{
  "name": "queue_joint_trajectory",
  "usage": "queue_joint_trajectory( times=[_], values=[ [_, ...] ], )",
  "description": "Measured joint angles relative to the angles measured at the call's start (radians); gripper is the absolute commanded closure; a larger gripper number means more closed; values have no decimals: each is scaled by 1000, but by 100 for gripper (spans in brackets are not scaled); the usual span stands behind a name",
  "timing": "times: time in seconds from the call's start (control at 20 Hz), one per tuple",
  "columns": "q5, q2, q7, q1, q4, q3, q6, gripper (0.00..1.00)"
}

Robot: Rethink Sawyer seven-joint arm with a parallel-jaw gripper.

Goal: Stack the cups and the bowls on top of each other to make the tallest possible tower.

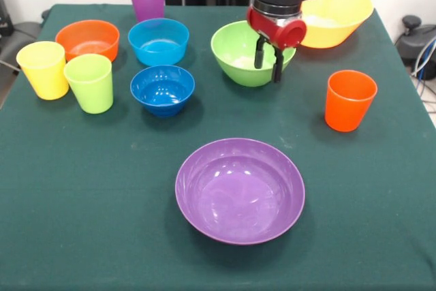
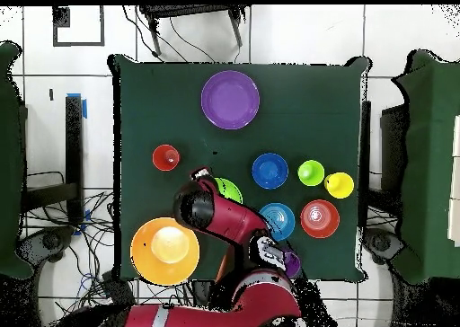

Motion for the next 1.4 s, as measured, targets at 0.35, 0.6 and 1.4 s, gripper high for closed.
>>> queue_joint_trajectory(
  times=[0.35, 0.6, 1.4],
  values=[
    [0, -14, 0, 7, 0, -3, 0, 0],
    [0, -24, 0, 13, 0, -12, 0, 100],
    [0, -24, 0, 28, 0, -27, 0, 0]
  ],
)
